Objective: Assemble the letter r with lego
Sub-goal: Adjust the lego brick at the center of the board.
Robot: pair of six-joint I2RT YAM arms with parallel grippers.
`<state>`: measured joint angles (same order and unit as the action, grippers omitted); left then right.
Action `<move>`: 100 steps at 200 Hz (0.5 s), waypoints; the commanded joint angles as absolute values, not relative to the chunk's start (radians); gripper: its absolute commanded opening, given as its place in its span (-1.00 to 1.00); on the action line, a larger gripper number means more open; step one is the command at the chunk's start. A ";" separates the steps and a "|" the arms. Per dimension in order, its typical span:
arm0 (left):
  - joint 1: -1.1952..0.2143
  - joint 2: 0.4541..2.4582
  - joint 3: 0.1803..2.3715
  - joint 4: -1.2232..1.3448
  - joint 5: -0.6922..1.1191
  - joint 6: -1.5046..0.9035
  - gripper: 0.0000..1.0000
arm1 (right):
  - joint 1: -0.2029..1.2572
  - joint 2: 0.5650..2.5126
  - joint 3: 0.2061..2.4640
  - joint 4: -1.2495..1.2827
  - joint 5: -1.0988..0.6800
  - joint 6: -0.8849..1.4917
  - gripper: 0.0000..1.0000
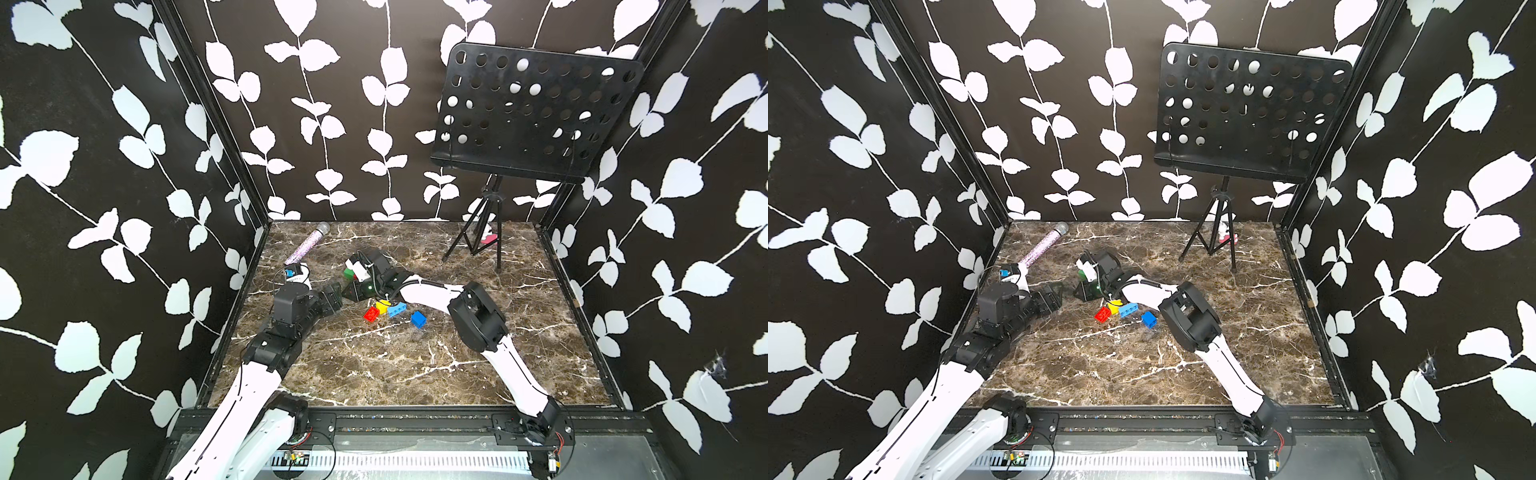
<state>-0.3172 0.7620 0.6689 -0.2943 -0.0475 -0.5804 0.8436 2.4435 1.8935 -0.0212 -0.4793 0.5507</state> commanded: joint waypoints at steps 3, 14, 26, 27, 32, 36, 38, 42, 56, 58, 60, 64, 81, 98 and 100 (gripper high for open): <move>-0.310 0.769 0.648 -0.306 -0.059 -0.590 0.53 | 0.851 2.440 1.891 0.010 -0.392 0.572 -0.61; -0.311 0.774 0.644 -0.299 -0.055 -0.592 0.53 | 0.851 2.421 1.860 0.012 -0.360 0.570 -0.61; -0.311 0.777 0.640 -0.290 -0.050 -0.595 0.53 | 0.851 2.389 1.818 0.011 -0.314 0.562 -0.62; -0.310 0.778 0.640 -0.289 -0.049 -0.596 0.53 | 0.851 2.385 1.815 0.010 -0.311 0.561 -0.62; -0.311 0.778 0.638 -0.286 -0.048 -0.598 0.53 | 0.852 2.372 1.798 0.005 -0.285 0.557 -0.62; -0.311 0.781 0.636 -0.283 -0.046 -0.598 0.53 | 0.851 2.358 1.784 0.000 -0.264 0.552 -0.62; -0.311 0.780 0.635 -0.281 -0.045 -0.599 0.53 | 0.851 2.352 1.778 -0.001 -0.255 0.549 -0.62; -0.310 0.782 0.634 -0.279 -0.044 -0.600 0.53 | 0.851 2.341 1.767 -0.011 -0.240 0.541 -0.61; -0.308 0.787 0.627 -0.268 -0.037 -0.606 0.53 | 0.848 2.312 1.748 -0.064 -0.182 0.518 -0.62; -0.308 0.787 0.626 -0.267 -0.035 -0.607 0.53 | 0.847 2.309 1.746 -0.073 -0.175 0.518 -0.63; -0.308 0.788 0.625 -0.265 -0.035 -0.609 0.53 | 0.846 2.305 1.742 -0.079 -0.168 0.516 -0.63; -0.308 0.789 0.625 -0.262 -0.033 -0.609 0.53 | 0.843 2.296 1.733 -0.088 -0.159 0.515 -0.64; -0.307 0.796 0.620 -0.253 -0.024 -0.612 0.53 | 0.823 2.255 1.668 -0.086 -0.132 0.526 -0.64; -0.307 0.802 0.618 -0.248 -0.018 -0.611 0.53 | 0.800 2.200 1.595 -0.065 -0.128 0.528 -0.64; -0.307 0.803 0.616 -0.246 -0.018 -0.610 0.53 | 0.796 2.192 1.588 -0.065 -0.126 0.527 -0.64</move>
